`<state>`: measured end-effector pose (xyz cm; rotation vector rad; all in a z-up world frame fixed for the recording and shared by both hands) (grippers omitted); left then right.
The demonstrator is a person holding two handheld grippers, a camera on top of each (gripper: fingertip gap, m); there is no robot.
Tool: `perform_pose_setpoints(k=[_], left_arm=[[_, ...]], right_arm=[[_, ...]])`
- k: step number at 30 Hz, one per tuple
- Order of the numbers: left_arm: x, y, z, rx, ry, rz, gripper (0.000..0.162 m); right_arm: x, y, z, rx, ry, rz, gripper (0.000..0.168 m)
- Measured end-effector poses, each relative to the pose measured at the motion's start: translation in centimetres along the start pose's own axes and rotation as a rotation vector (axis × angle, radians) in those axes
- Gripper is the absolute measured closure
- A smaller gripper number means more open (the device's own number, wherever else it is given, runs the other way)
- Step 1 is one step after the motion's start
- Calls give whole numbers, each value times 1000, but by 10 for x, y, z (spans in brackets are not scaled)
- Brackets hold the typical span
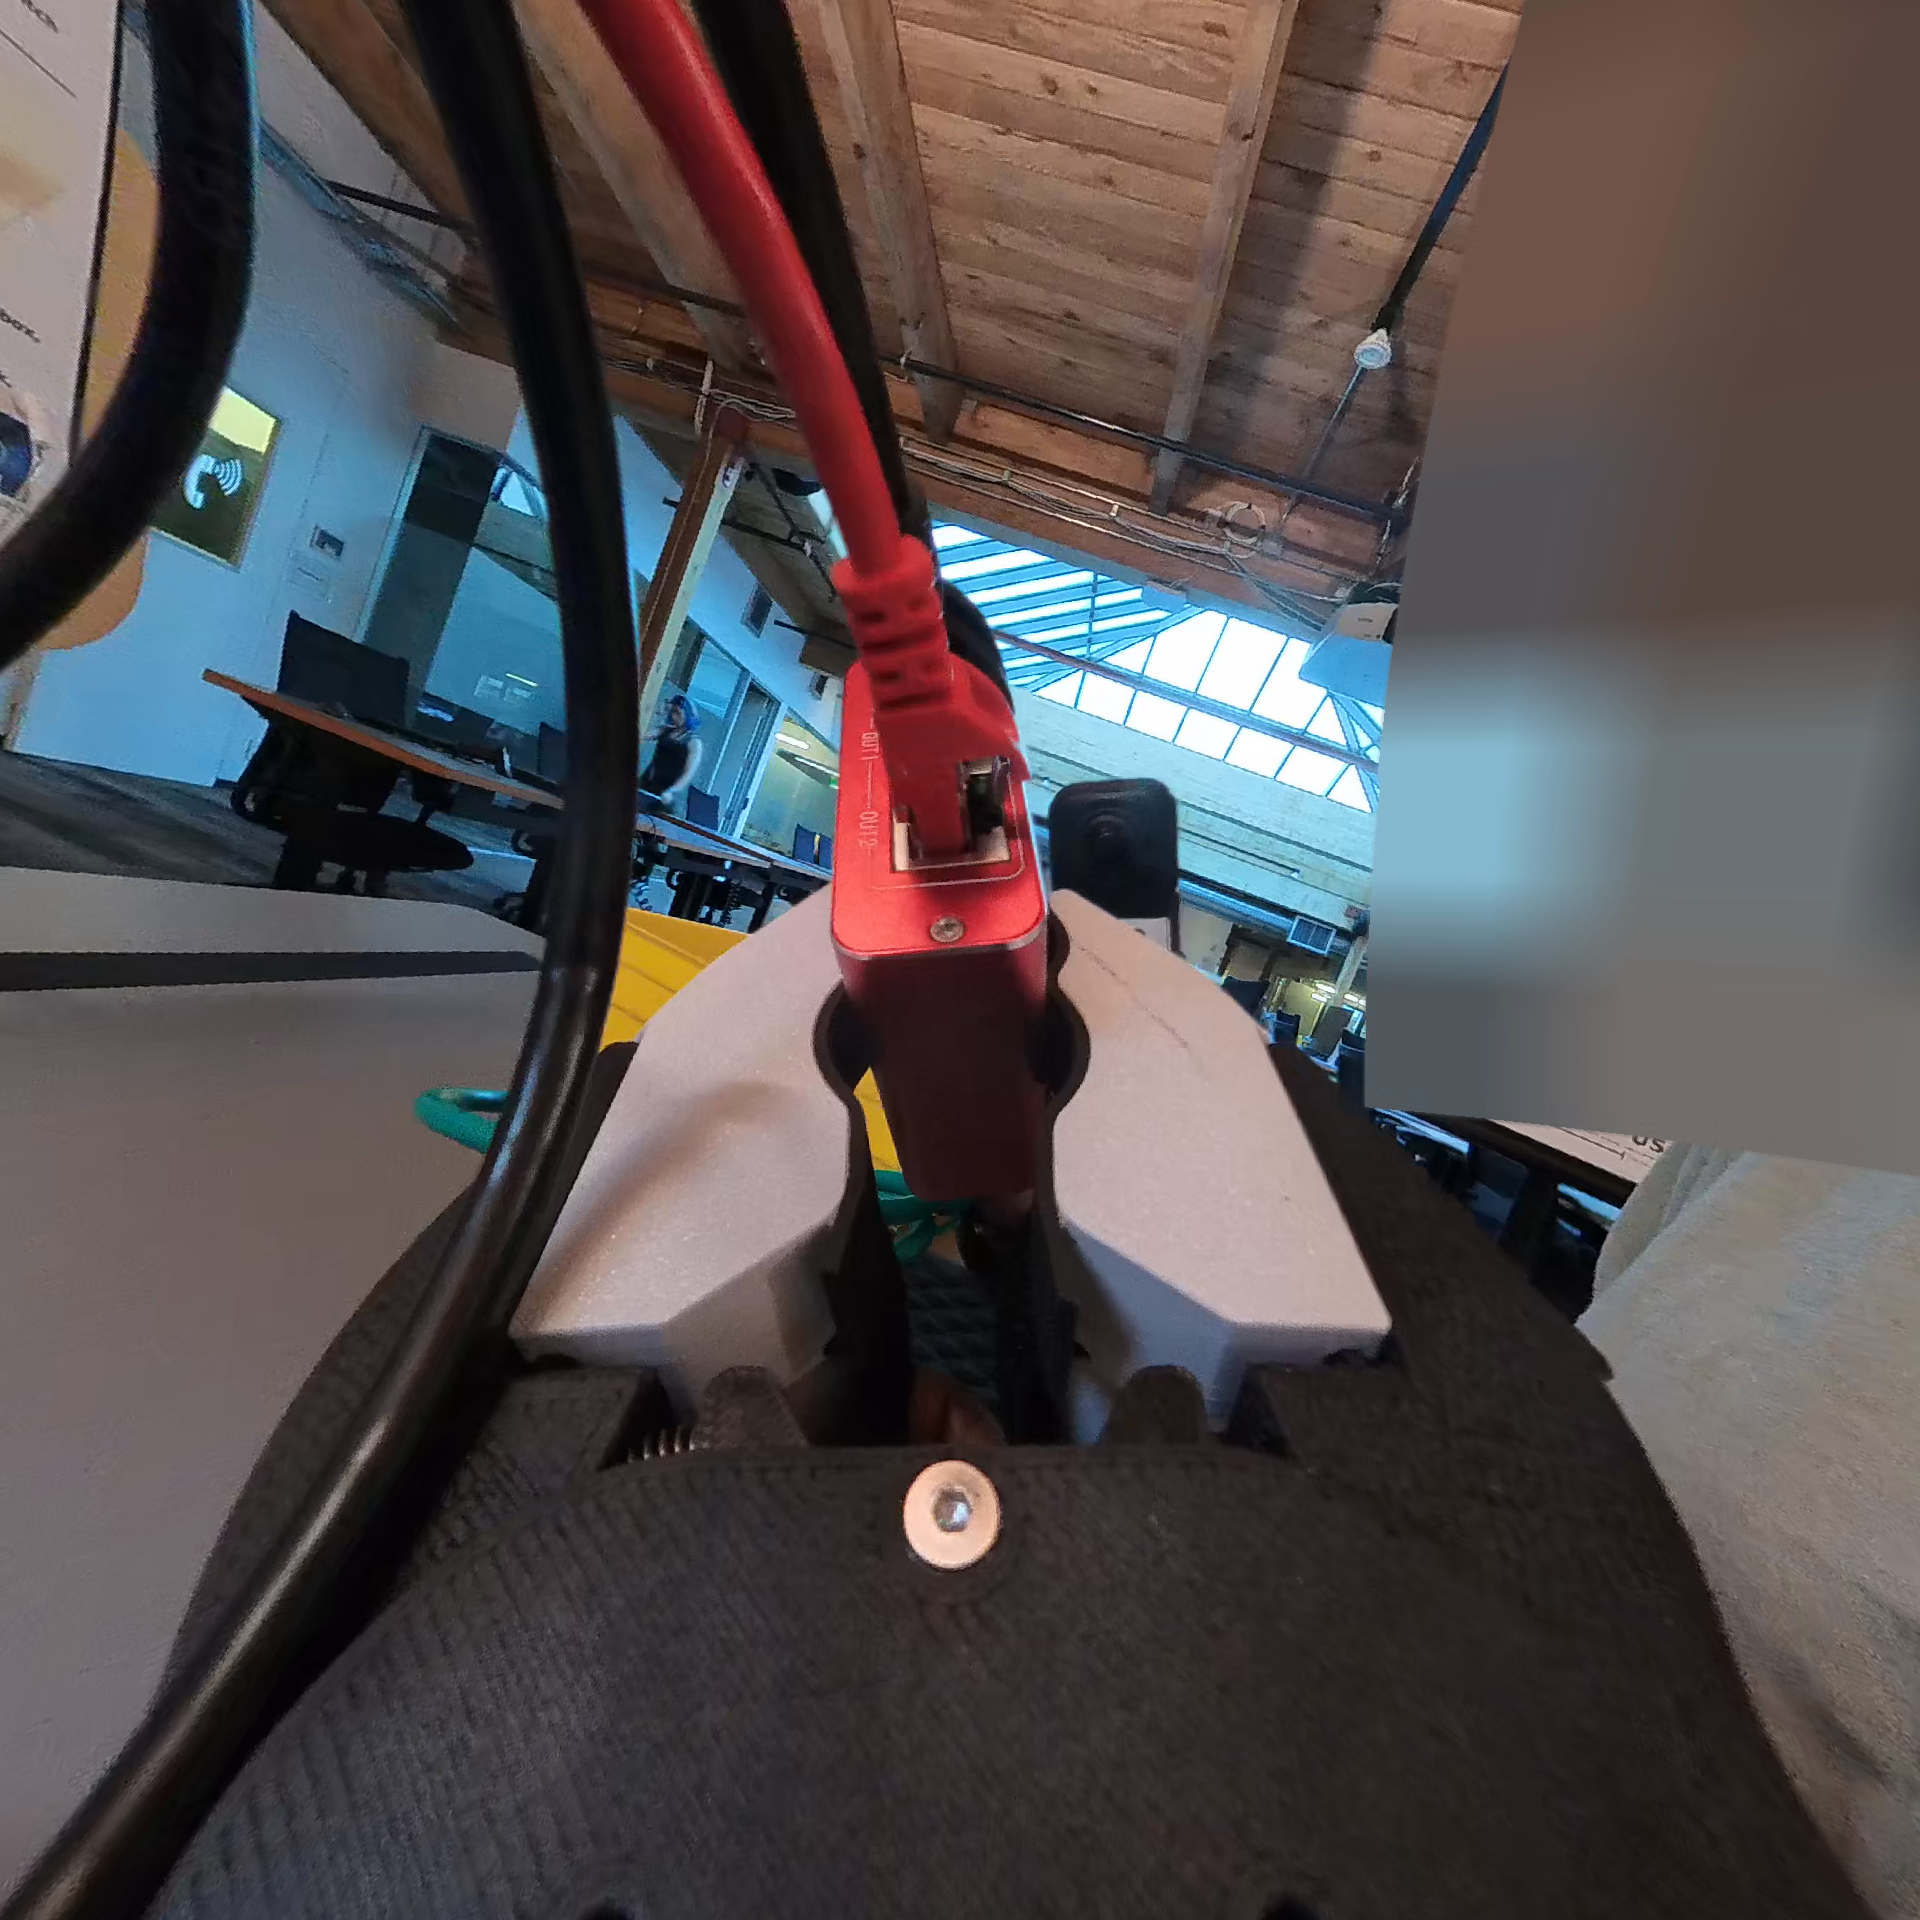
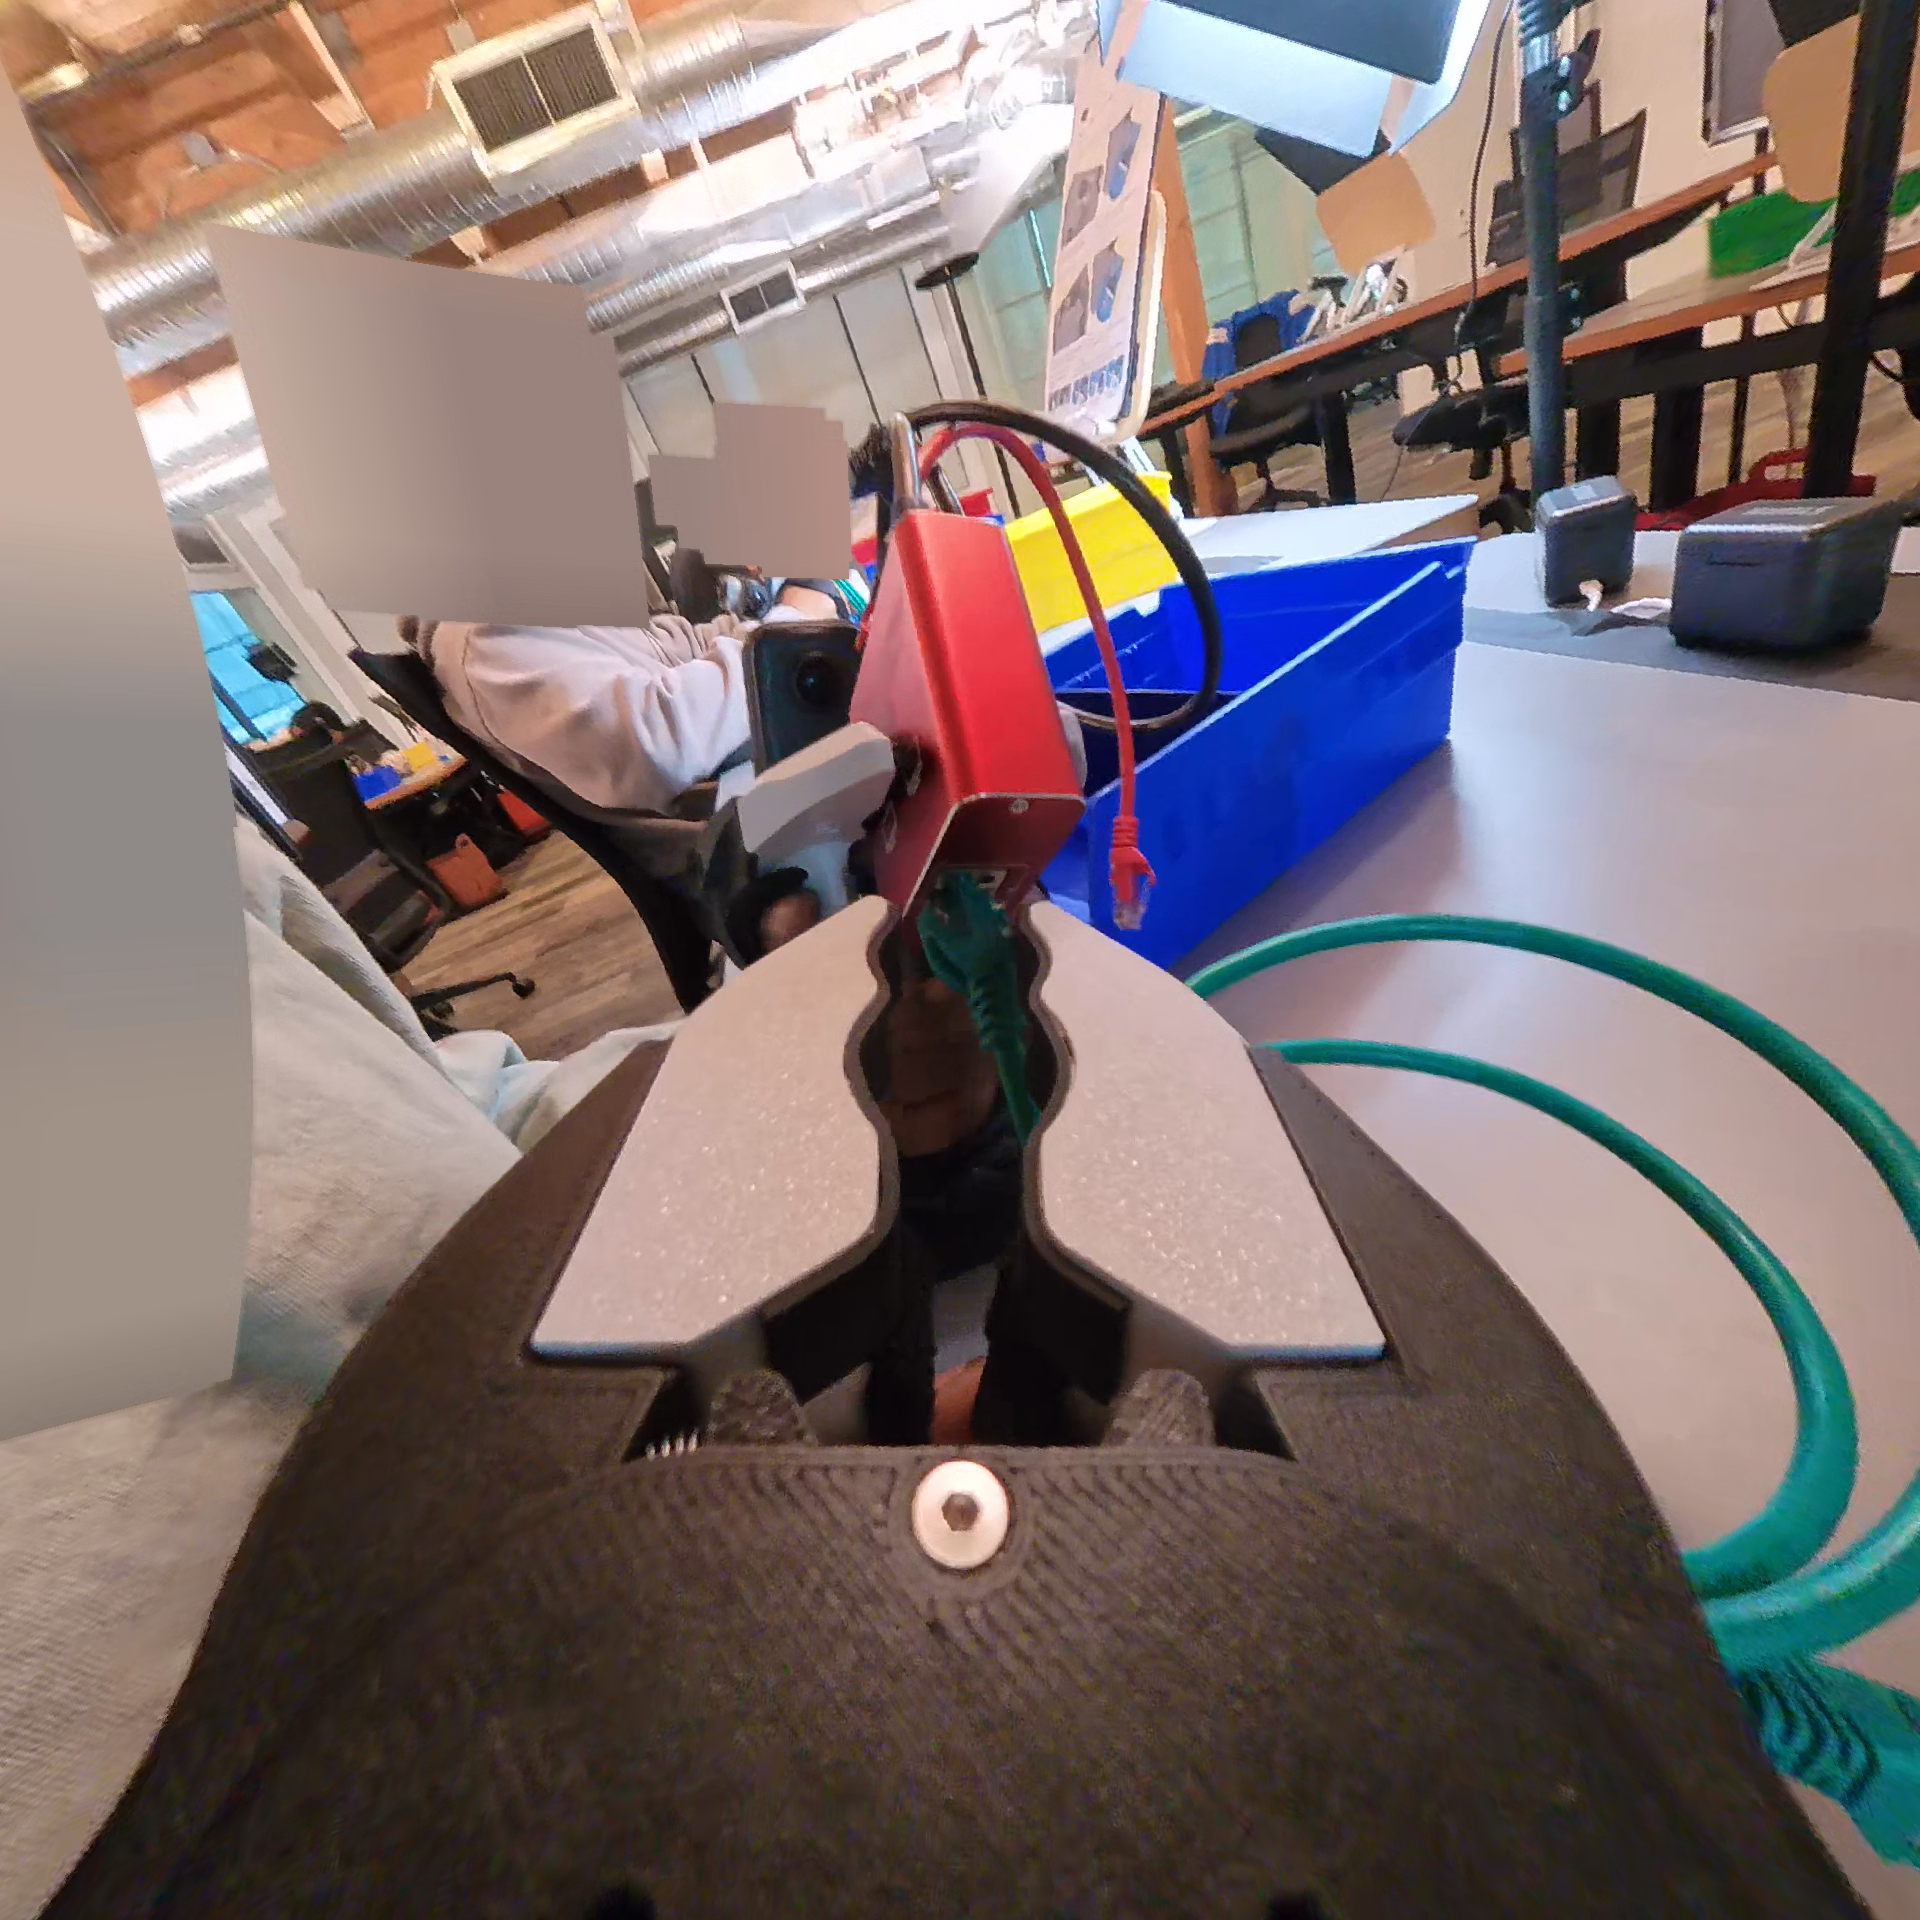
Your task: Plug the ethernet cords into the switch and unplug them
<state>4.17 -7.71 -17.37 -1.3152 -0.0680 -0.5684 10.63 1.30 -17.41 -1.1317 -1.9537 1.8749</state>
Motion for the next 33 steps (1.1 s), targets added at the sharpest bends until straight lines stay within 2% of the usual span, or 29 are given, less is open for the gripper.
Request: perform_pose_setpoints(k=[5, 9, 16, 26, 27, 29, 31, 33], left_arm=[[2, 1, 1, -1, 14, 15, 133], [1, 0, 0, 6, 11, 10, 133], [1, 3, 1, 28, -11, -9, 133], [5, 5, 4, 12, -103, 134, 133], [8, 6, 4, -4, -72, 163, 133], [30, 4, 7, 20, 69, 209, 133], [19, 6, 7, -9, -61, 275, 133], [11, -4, -2, 49, -38, 185, 133]], right_arm=[[0, 0, -2, -9, -7, -28, 152], [0, 1, -2, -42, 12, -49, 147], [0, 0, -1, -50, 76, -103, 154], [-2, 0, -2, 3, 218, -184, 157], [-3, -2, -4, 16, 258, -212, 168], [13, 0, -15, -60, 486, -327, 168], [3, -4, -17, -5, 299, -285, 168], [-3, -5, -22, -2, 280, -365, 168]])
Point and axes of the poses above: each gripper's, where its closed fingertips meet, z out along the fingers, y out of its underside, x = y × z across the jaws, the point moved 6 cm from there along -z, back along the fingers, and after that the axes turned 13 degrees about -x, right-handed, at the moved point
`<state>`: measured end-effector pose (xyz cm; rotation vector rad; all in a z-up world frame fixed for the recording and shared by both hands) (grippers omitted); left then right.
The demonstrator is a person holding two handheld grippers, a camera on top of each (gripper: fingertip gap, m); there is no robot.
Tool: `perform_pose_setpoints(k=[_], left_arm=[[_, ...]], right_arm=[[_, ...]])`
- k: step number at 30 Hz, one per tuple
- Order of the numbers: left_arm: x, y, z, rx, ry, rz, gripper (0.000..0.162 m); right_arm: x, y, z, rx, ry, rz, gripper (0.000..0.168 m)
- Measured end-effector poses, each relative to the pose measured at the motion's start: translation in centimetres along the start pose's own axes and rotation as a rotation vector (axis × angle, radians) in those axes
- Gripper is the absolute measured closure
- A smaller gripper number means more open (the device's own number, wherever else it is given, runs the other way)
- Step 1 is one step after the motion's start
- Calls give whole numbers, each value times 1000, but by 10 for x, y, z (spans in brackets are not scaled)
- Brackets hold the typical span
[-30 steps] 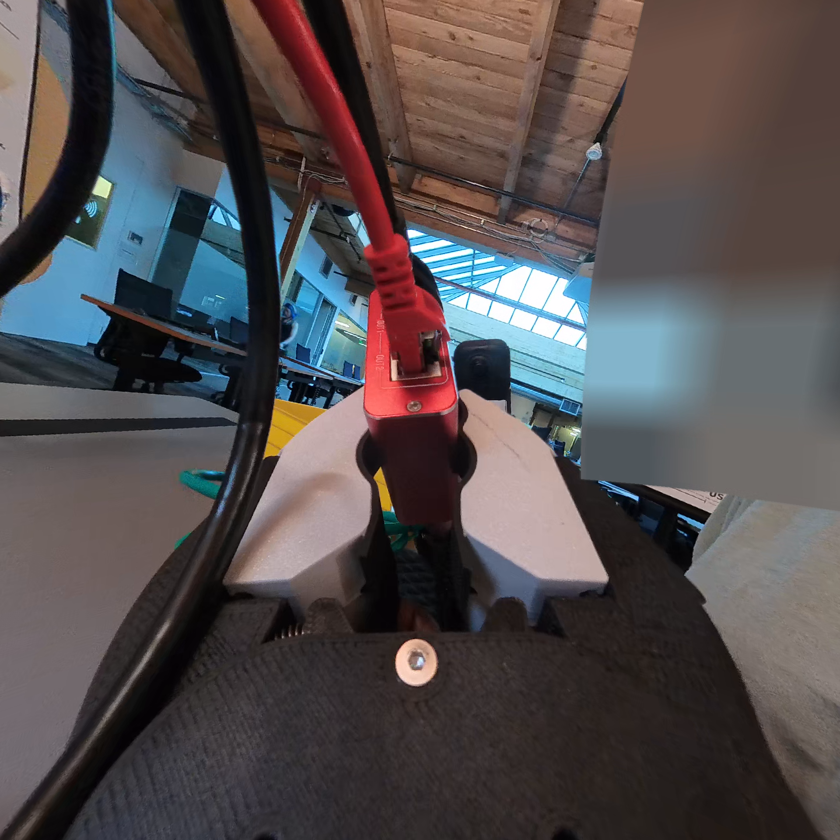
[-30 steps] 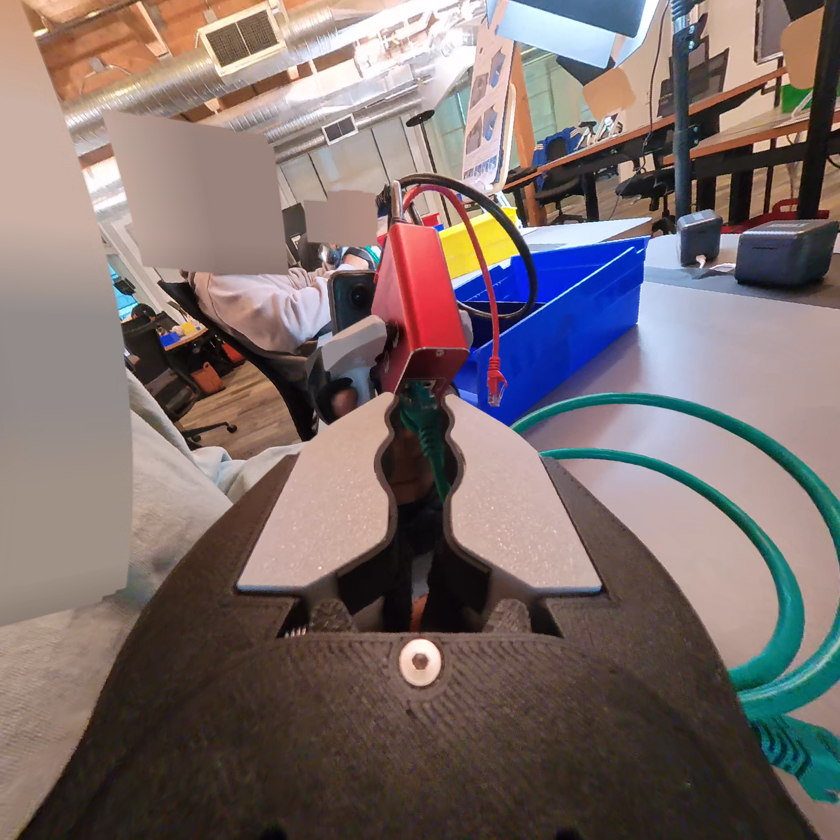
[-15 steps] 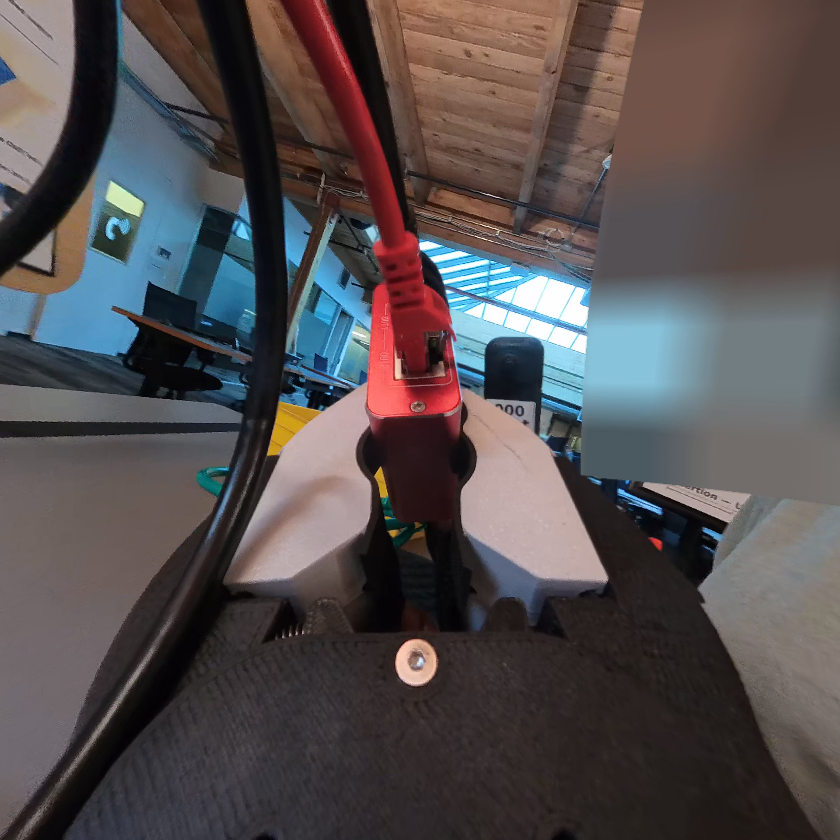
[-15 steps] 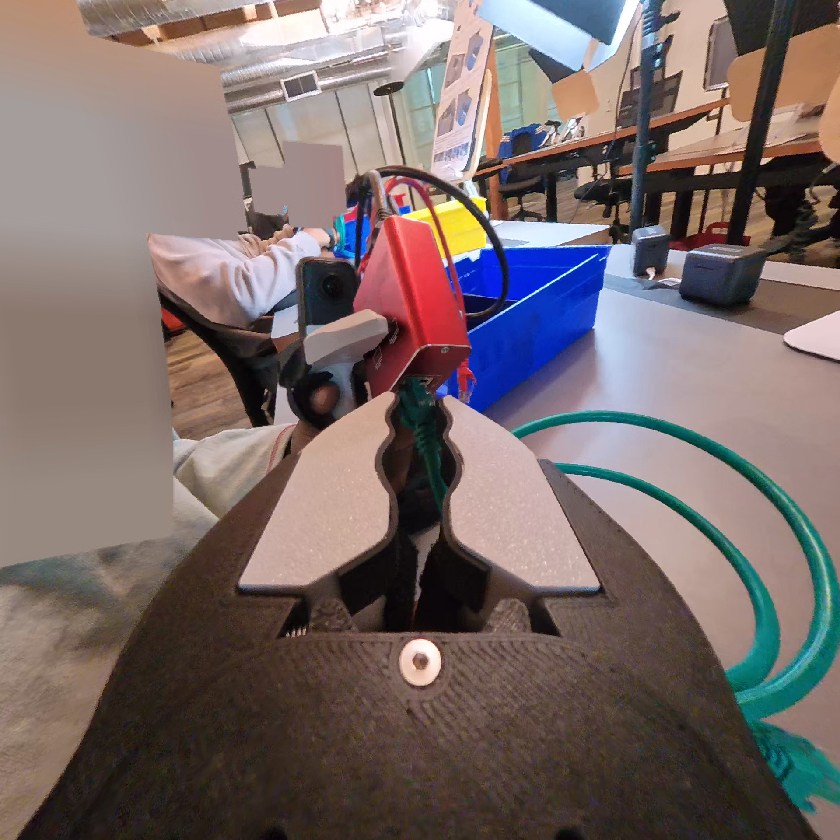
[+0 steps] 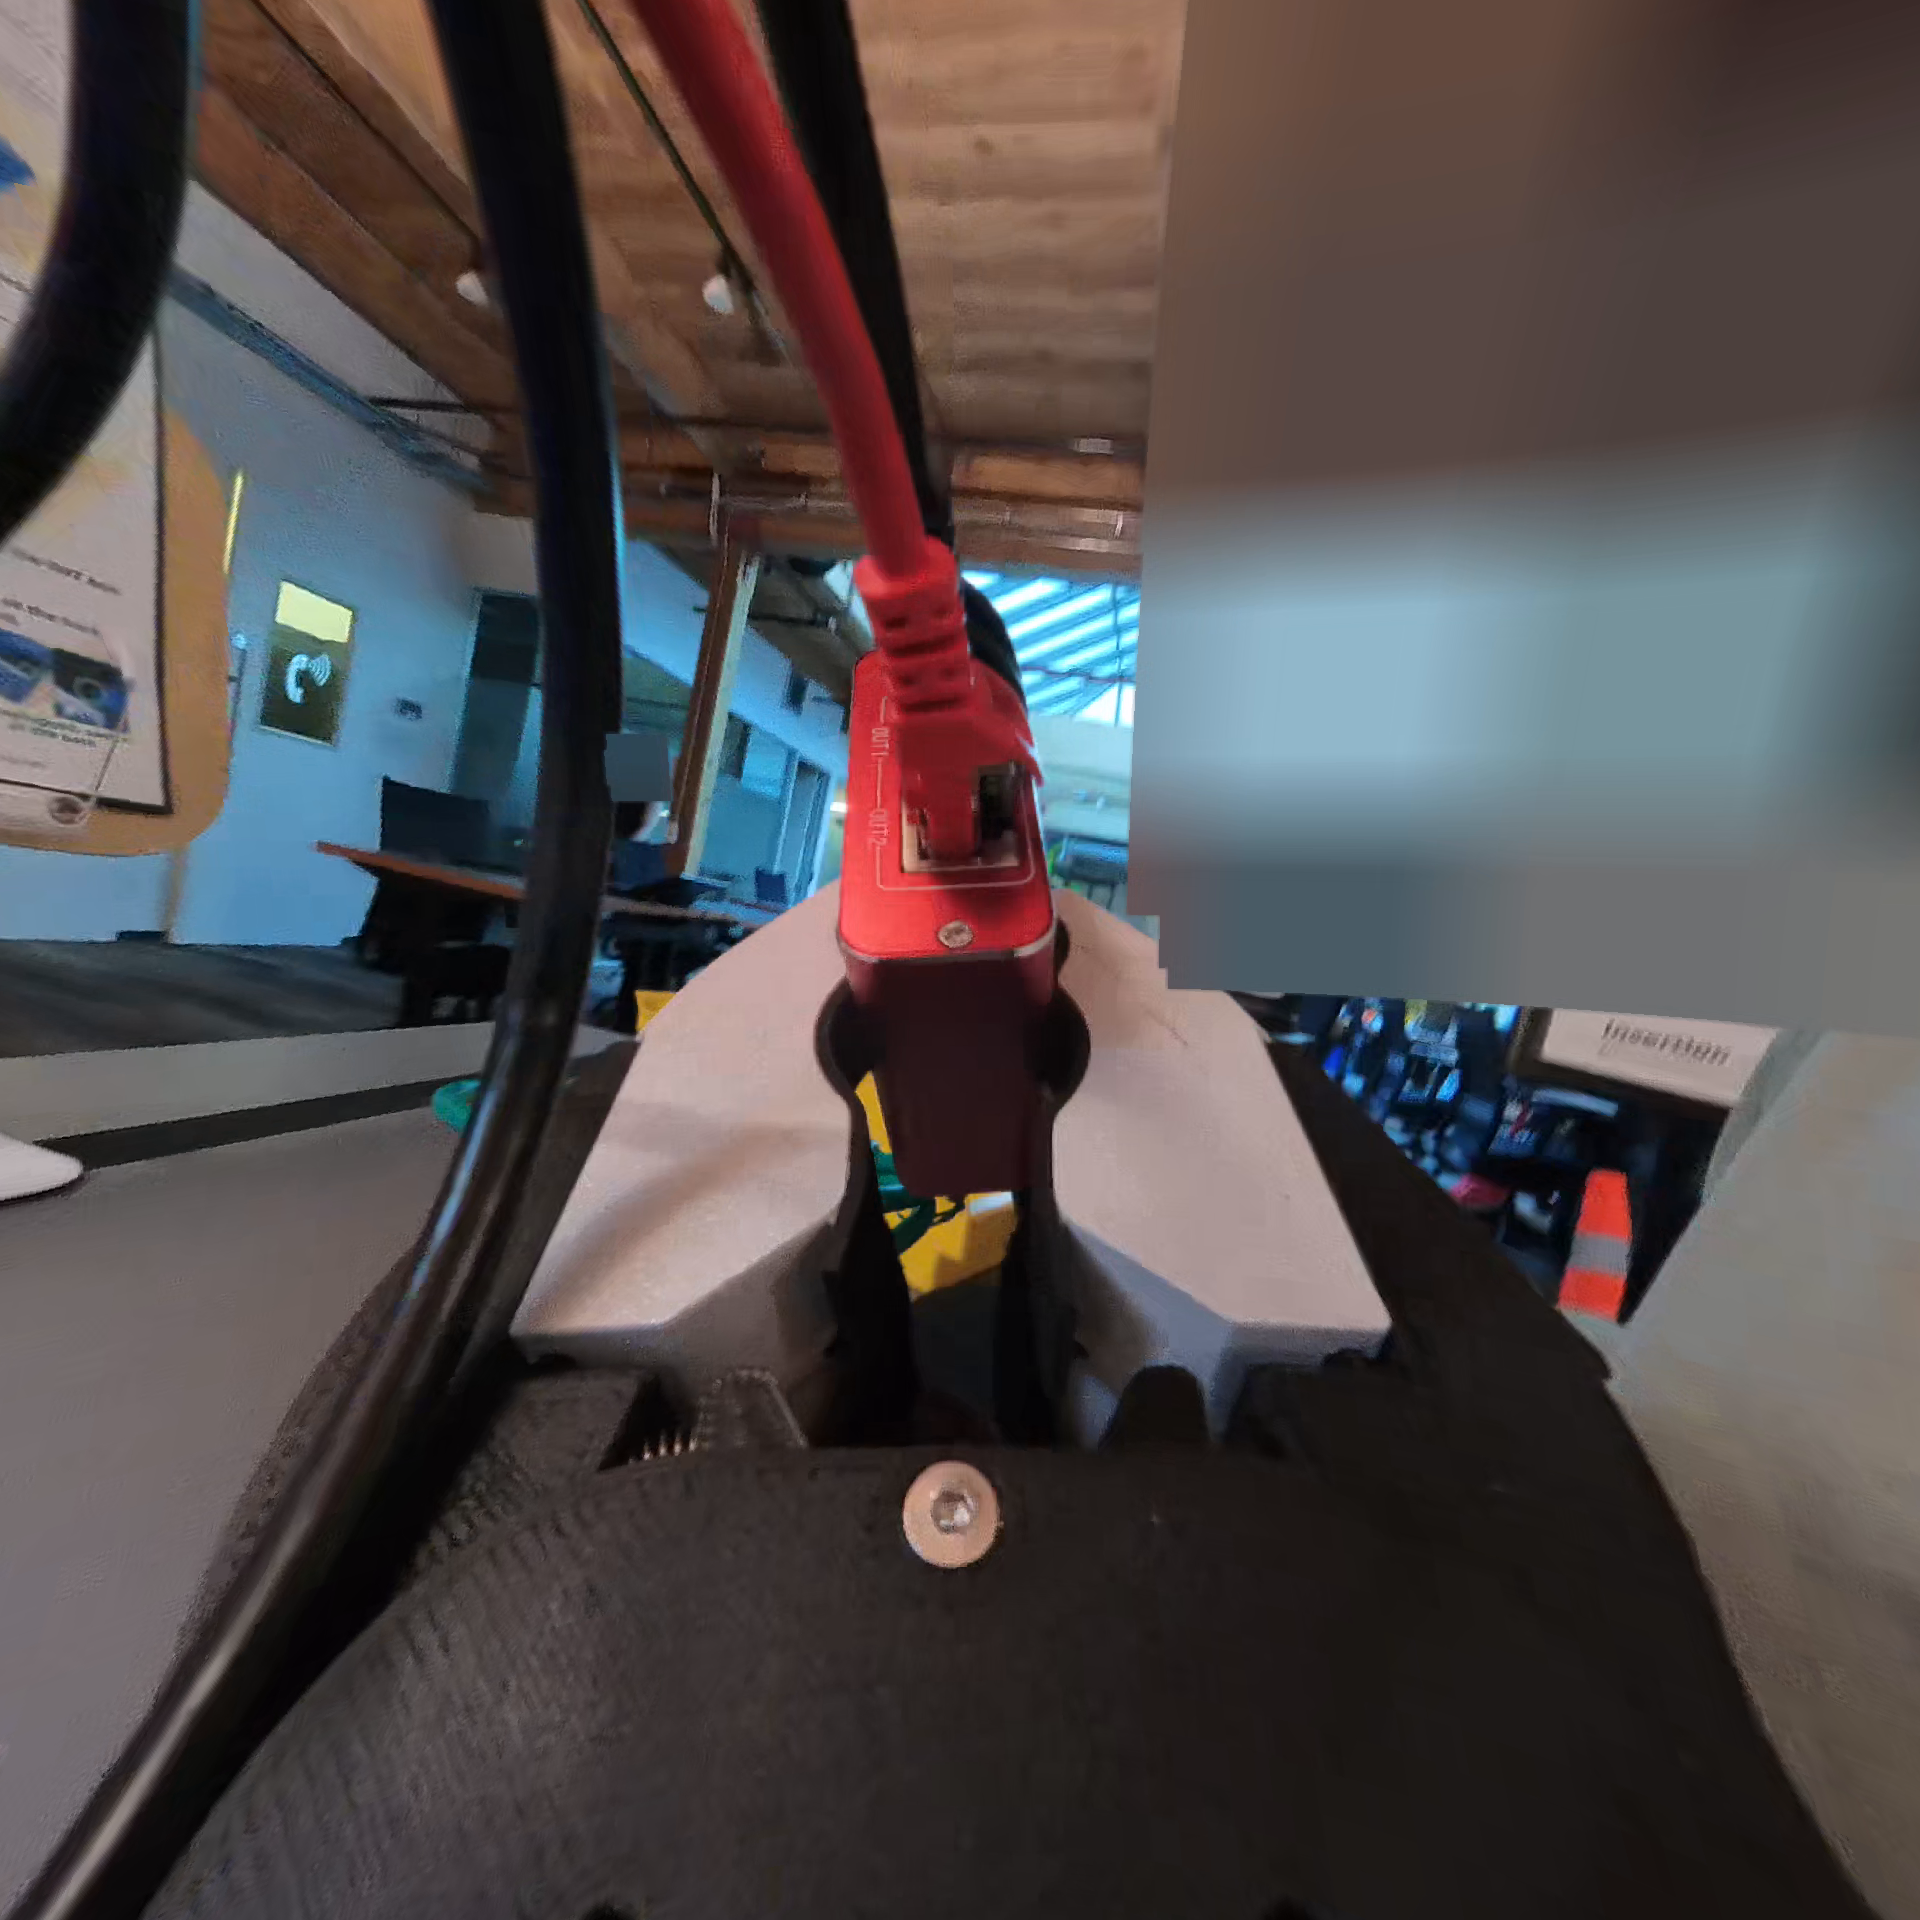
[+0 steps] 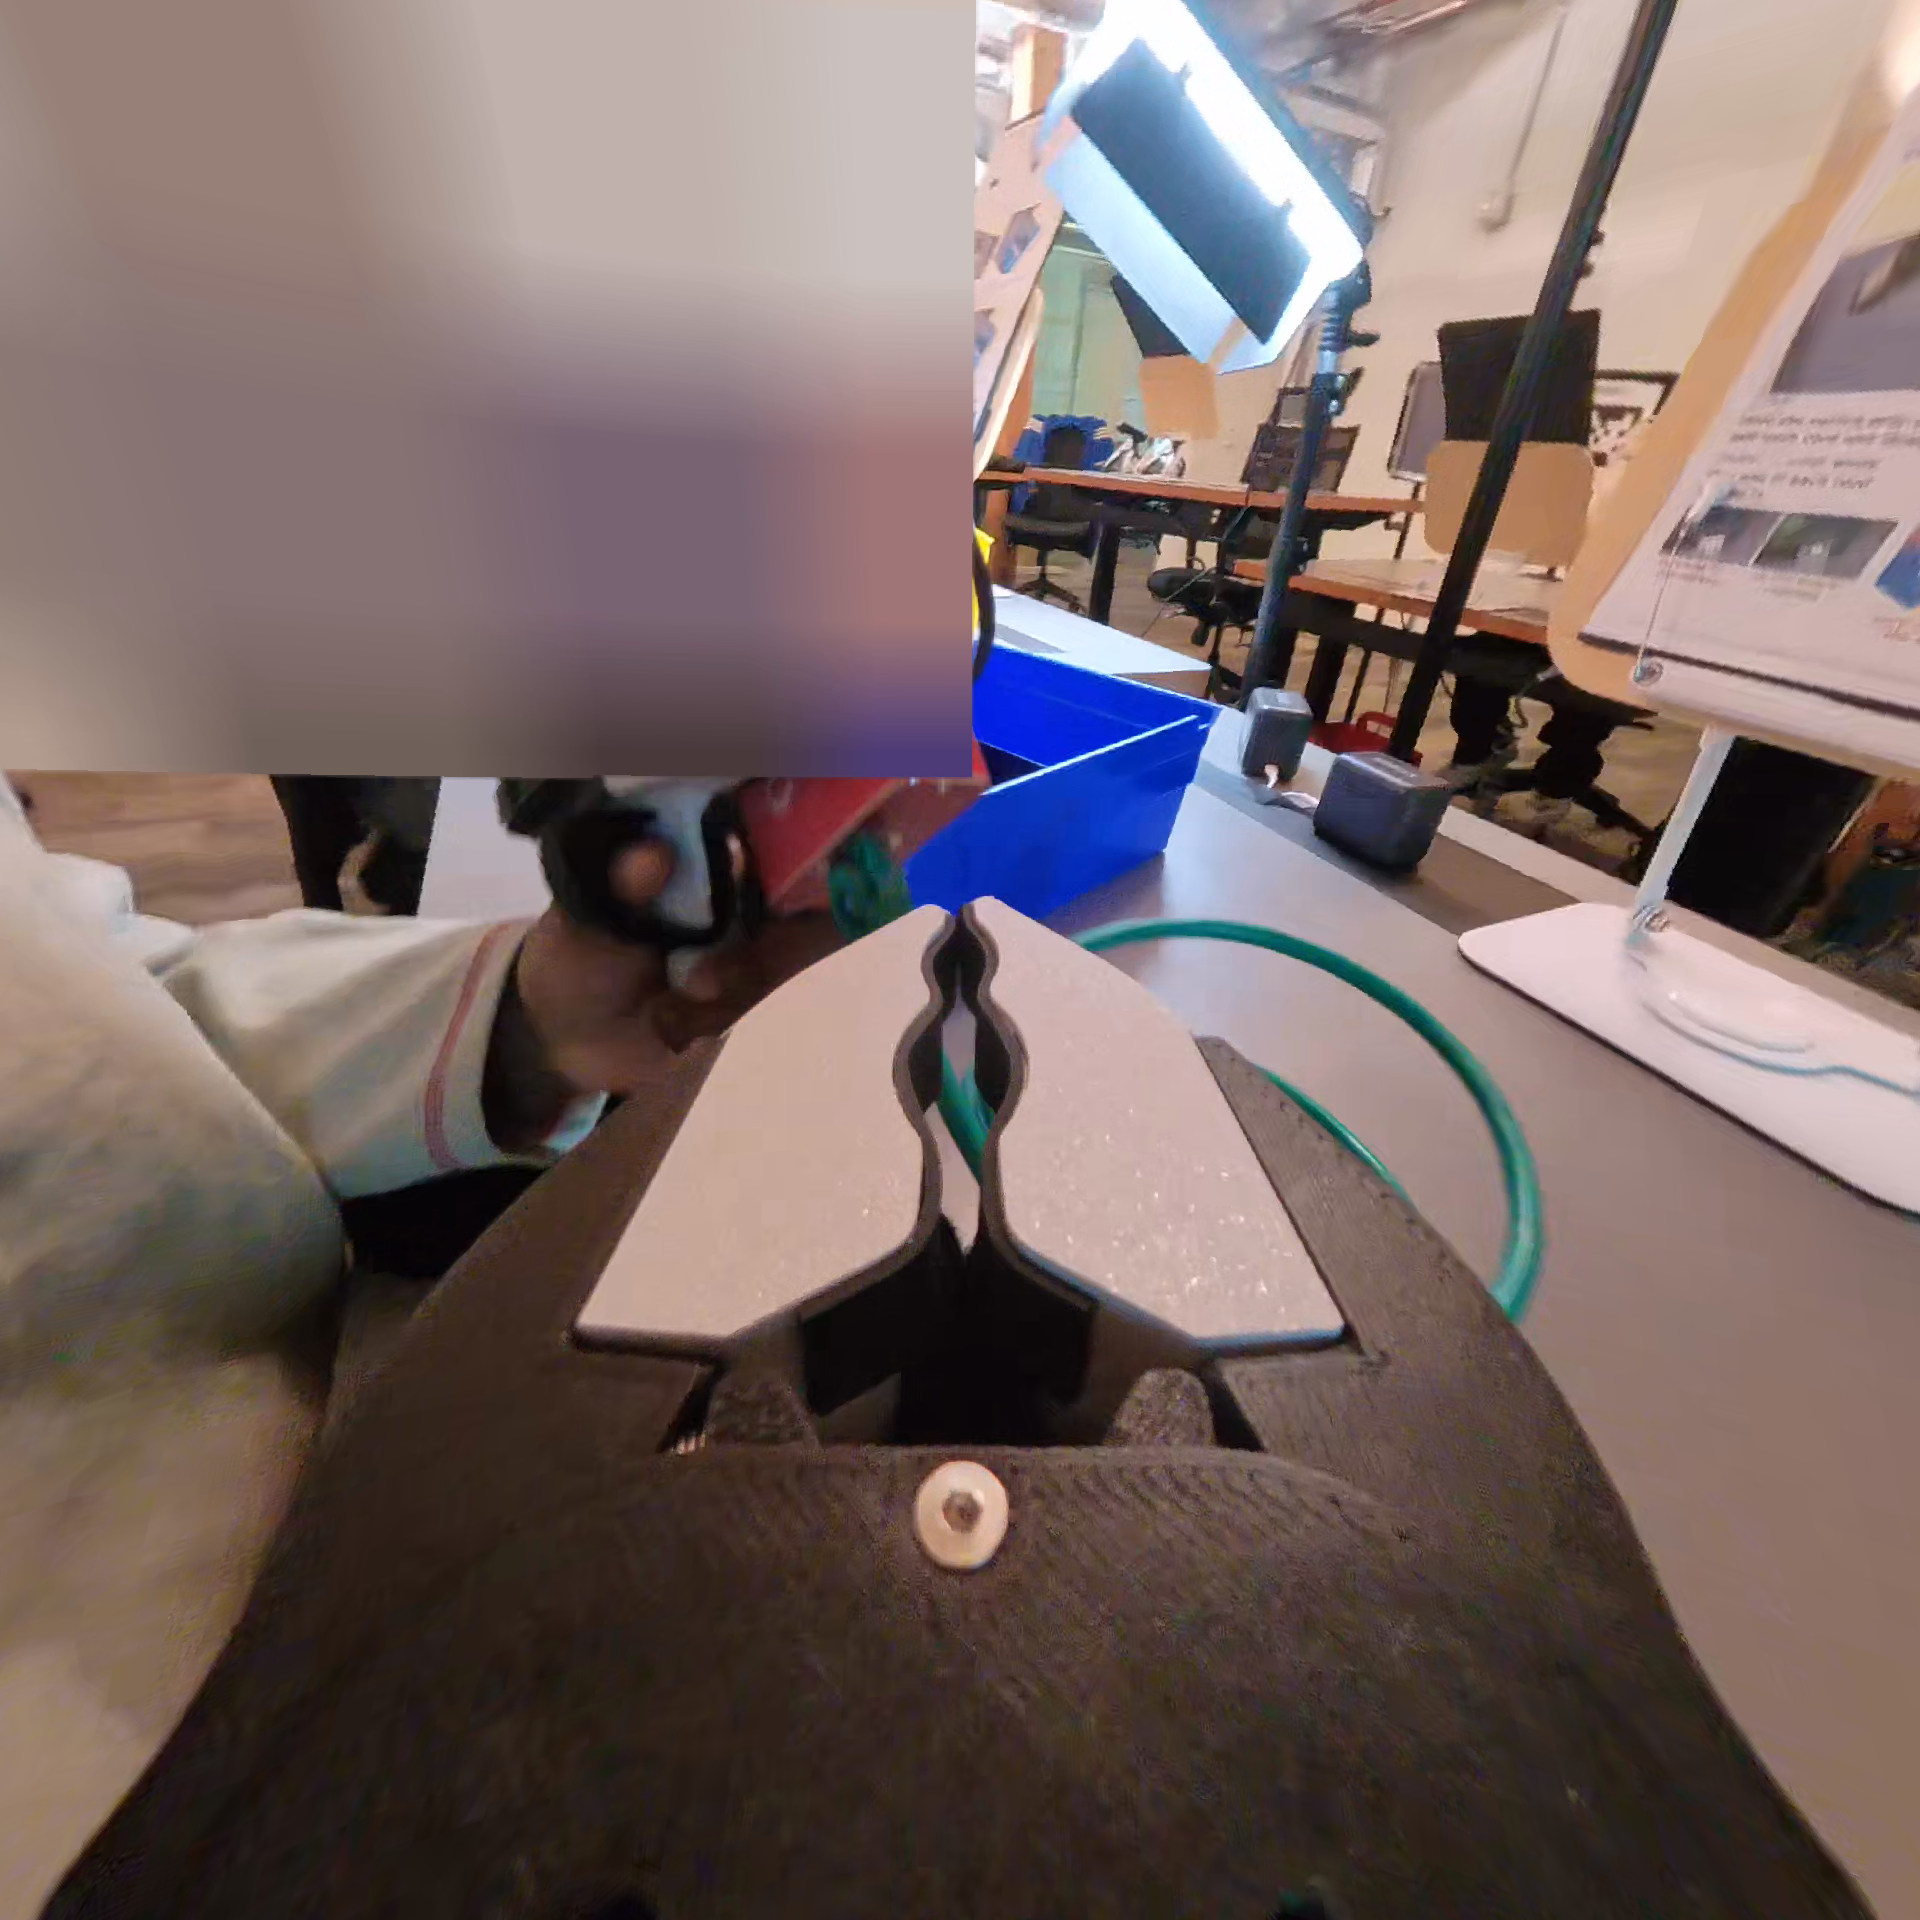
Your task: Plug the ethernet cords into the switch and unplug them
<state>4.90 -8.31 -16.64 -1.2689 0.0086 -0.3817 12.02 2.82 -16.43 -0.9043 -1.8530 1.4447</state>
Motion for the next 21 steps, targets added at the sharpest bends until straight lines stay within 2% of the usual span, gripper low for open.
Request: perform_pose_setpoints(k=[2, 3, 4, 6, 11, 13, 21], left_arm=[[-5, -3, -6, 26, -3, -29, 133], [-5, -4, -7, 49, 12, -48, 133], [-3, -5, -7, 66, 37, -68, 133], [-2, -6, -7, 70, 49, -66, 133], [1, -6, -8, 61, 67, -52, 133], [2, -4, -7, 50, 77, -49, 133], [3, -1, -5, 40, 114, -77, 133]], right_arm=[[0, 1, -1, -56, -64, 19, 162], [-2, 1, 1, -66, -109, 51, 147], [-6, -2, 5, -61, -151, 62, 141], [-11, -6, 15, -58, -165, 49, 137], [-14, -9, 27, -70, -211, 67, 137], [-15, -11, 27, -55, -232, 54, 149], [-13, -7, 26, -70, -323, 115, 152]])
Point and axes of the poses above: each gripper's, where its closed fingertips meet, z out along the fingers, y out of its underside, x = y × z across the jaws, the point moved 6 cm from there along -z, back along the fingers, and after that the axes turned 13 degrees about -x, right-handed, at the moved point
